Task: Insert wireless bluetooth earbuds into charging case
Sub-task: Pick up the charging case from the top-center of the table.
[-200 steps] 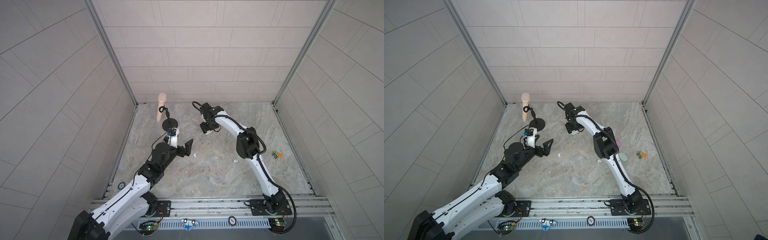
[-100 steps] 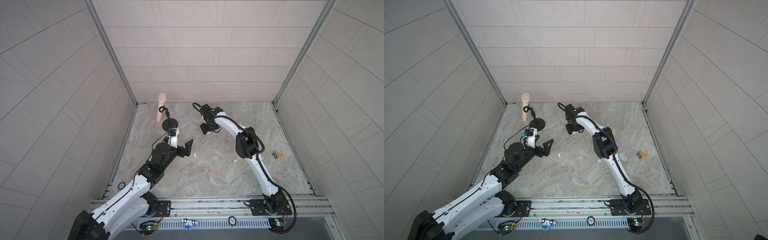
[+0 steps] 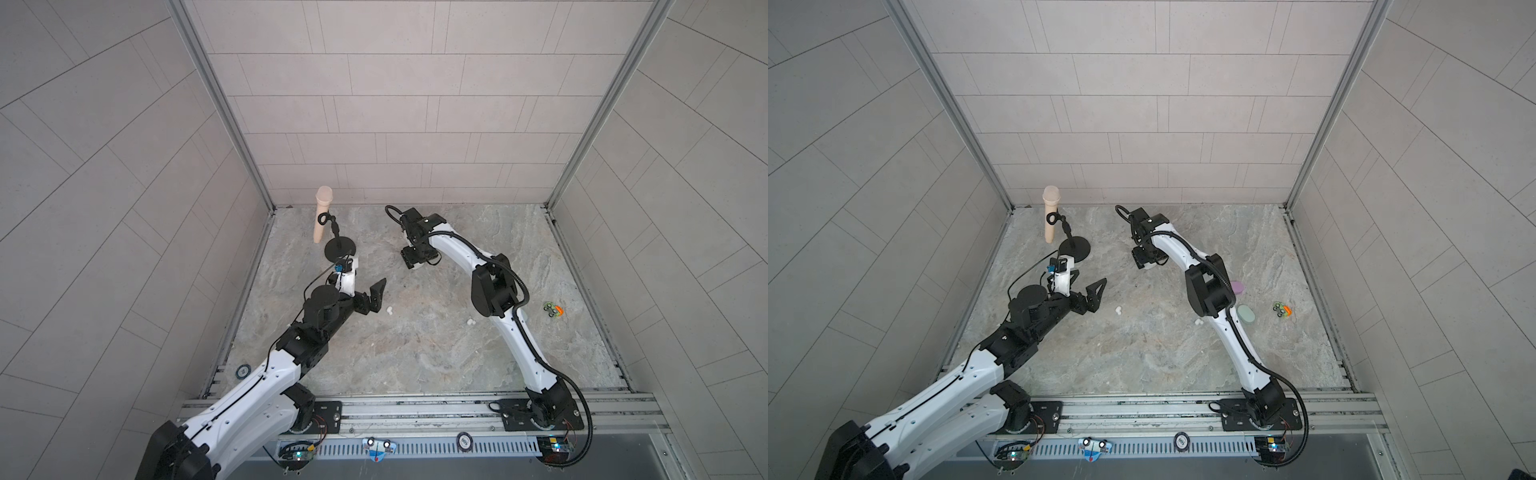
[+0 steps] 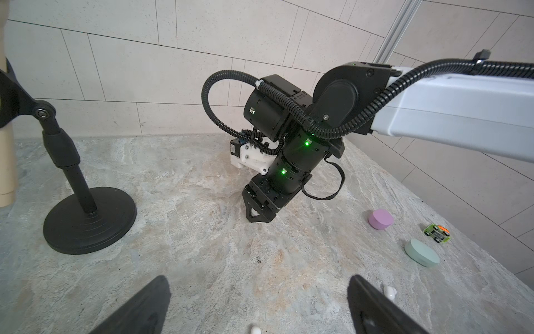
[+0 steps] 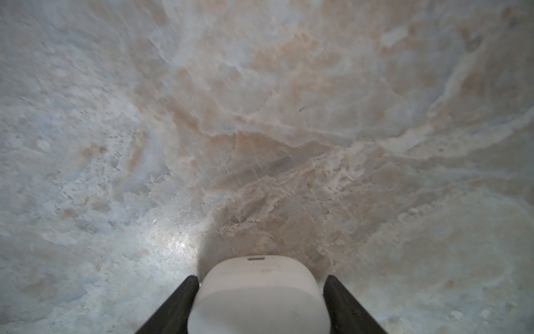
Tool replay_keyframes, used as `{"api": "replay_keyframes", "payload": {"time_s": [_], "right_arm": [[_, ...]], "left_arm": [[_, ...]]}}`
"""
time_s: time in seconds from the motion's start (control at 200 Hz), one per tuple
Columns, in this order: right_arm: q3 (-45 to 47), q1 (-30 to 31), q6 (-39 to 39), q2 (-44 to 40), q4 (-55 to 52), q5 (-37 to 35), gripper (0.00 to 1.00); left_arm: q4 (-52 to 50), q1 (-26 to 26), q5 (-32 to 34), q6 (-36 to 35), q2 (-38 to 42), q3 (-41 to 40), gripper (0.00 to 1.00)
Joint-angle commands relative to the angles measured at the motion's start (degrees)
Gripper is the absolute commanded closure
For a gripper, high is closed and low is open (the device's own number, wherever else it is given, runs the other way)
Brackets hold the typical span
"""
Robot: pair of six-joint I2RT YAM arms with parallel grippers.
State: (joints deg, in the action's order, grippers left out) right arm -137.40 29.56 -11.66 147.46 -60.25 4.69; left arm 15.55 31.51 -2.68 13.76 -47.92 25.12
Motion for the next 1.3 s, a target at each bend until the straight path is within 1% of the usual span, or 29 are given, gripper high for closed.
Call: {"api": "replay_keyframes", "payload": {"time_s": [0.0, 0.06, 0.175, 0.551, 0.966, 1.031, 1.292], "right_arm": [[-1.2, -0.05, -0.03, -2.3, -1.58, -0.95, 0.29], [-1.2, -0.08, -0.03, -2.52, -1.65, -0.95, 0.27], [-1.2, -0.05, -0.05, -3.07, -1.96, -1.0, 0.26], [-1.2, -0.03, -0.3, -3.74, -2.59, -1.06, 0.27], [-1.2, 0.14, -0.29, -4.55, -2.86, -1.2, 0.26], [-1.2, 0.14, -0.2, -4.46, -2.86, -1.09, 0.27], [-1.25, 0.08, -0.37, -3.22, -3.64, -0.87, 0.37]], "left_arm": [[0.45, -0.28, 0.11, 0.39, 0.11, -0.17, 0.0], [0.49, -0.27, 0.13, 0.39, 0.11, -0.23, 0.0], [0.57, -0.28, -0.01, 0.46, 0.02, -0.21, 0.0], [0.54, -0.26, -0.05, 0.48, 0.02, -0.16, 0.0], [0.66, -0.26, -0.05, 0.57, 0.11, -0.32, 0.0], [0.65, -0.3, -0.05, 0.49, 0.02, -0.23, 0.0], [0.54, -0.3, 0.04, 0.48, 0.05, -0.3, 0.0]]}}
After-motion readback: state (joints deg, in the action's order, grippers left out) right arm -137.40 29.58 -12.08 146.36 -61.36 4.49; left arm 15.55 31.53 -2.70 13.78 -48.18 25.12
